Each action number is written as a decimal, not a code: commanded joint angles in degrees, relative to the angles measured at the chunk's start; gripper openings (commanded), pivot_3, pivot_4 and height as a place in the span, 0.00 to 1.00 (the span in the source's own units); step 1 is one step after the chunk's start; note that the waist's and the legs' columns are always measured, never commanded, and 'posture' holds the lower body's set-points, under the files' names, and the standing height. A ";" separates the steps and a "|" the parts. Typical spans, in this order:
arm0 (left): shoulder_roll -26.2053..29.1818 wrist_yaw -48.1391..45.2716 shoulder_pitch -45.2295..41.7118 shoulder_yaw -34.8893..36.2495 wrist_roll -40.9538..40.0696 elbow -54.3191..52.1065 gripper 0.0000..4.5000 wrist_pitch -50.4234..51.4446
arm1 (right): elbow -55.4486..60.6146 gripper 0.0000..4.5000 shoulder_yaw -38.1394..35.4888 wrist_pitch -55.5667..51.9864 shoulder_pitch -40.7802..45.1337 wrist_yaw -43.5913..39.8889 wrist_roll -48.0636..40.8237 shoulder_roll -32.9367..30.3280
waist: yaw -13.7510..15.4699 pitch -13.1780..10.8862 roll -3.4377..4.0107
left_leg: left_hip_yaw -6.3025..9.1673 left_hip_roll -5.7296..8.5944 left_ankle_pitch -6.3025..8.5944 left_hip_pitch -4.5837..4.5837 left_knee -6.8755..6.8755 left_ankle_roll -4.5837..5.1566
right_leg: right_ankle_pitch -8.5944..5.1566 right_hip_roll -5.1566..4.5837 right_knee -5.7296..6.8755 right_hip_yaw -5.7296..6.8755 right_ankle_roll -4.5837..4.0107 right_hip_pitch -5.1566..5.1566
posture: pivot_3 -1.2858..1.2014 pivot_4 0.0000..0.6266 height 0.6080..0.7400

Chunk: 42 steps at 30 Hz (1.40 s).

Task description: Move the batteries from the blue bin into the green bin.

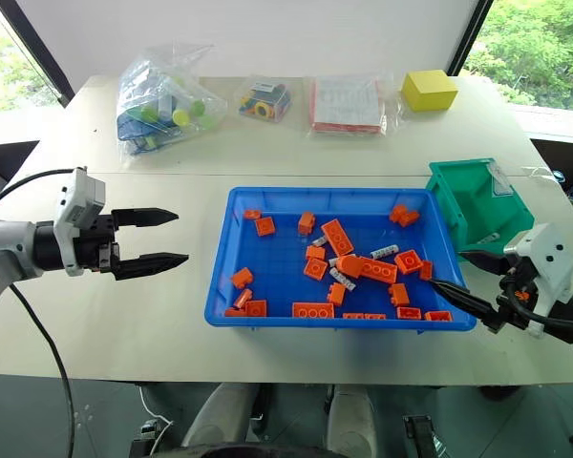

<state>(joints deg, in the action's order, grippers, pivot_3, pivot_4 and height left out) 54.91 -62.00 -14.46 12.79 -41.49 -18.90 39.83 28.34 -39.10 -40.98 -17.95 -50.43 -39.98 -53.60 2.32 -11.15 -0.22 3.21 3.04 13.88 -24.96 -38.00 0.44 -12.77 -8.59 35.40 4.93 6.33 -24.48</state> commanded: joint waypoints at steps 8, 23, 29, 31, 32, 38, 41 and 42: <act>-0.48 1.40 -2.46 0.38 -1.33 -2.17 1.00 0.10 | -0.19 0.88 -0.52 0.28 0.83 -1.57 2.14 -2.43 | -0.01 0.00 0.00 | 0.00 0.00 0.00 0.05 -0.06 0.00 | 0.00 0.01 0.09 0.00 0.00 0.03 | 0.52 0.24 0.64; -2.97 0.61 -3.16 -1.85 -1.00 -2.86 1.00 -1.38 | -0.31 1.00 19.69 -11.27 27.29 10.04 3.58 -5.63 | -0.24 -0.01 -0.02 | -0.06 0.00 -0.01 0.16 -0.15 0.01 | 0.03 0.01 0.24 -0.10 -0.04 0.04 | 0.52 0.24 0.64; -3.44 0.46 -3.68 -2.98 -0.66 -3.34 1.00 -1.87 | -1.61 1.00 33.84 -24.13 43.72 19.61 2.79 5.49 | -0.24 -0.04 -0.09 | -0.01 0.00 -0.02 0.16 -0.14 0.01 | 0.02 0.02 0.34 -0.10 -0.05 0.00 | 0.52 0.24 0.64; -3.46 0.39 -3.65 -2.97 -0.56 -3.44 1.00 -1.93 | -2.65 1.00 37.33 -27.01 46.66 22.39 4.31 9.08 | -0.14 -0.05 -0.09 | -0.02 0.05 -0.02 0.14 -0.14 0.02 | 0.04 0.00 0.40 -0.12 -0.01 -0.06 | 0.52 0.24 0.64; -3.44 0.36 -3.61 -2.92 -0.53 -3.49 1.00 -1.97 | -3.19 1.00 38.76 -27.83 47.63 23.39 5.02 10.43 | -0.09 -0.05 -0.12 | -0.02 0.07 -0.02 0.14 -0.15 0.02 | 0.12 0.00 0.43 -0.12 0.15 -0.06 | 0.52 0.24 0.64; -3.41 0.69 -3.13 -1.92 -1.02 -4.14 1.00 -1.55 | -7.99 1.00 43.78 -31.09 51.70 26.99 8.46 15.84 | -0.15 -0.07 -0.15 | 0.00 0.14 -0.03 0.12 -0.18 0.02 | 0.13 -0.01 0.55 -0.14 0.18 -0.07 | 0.52 0.24 0.64; -3.48 0.98 -2.86 -1.55 -1.22 -4.39 1.00 -1.48 | -11.09 1.00 46.36 -29.42 52.27 26.79 11.10 15.88 | -0.37 -0.07 -0.15 | -0.01 0.13 -0.04 0.17 -0.19 0.01 | 0.13 0.01 0.64 -0.14 0.18 -0.09 | 0.52 0.24 0.64; -3.52 1.08 -2.83 -1.48 -1.25 -4.42 1.00 -1.48 | -11.86 1.00 46.93 -28.91 52.41 26.62 11.85 15.89 | -0.41 -0.07 -0.15 | -0.01 0.13 -0.05 0.20 -0.19 0.00 | 0.13 0.02 0.67 -0.14 0.18 -0.09 | 0.52 0.24 0.64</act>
<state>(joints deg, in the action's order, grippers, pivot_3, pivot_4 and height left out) 51.19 -61.06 -17.42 9.83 -41.91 -21.57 38.95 16.87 7.31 -71.55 33.18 -23.70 -29.63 -37.79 1.91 -11.21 -0.37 3.20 3.16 13.83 -24.74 -38.19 0.44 -12.64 -8.57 36.11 4.80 6.51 -24.57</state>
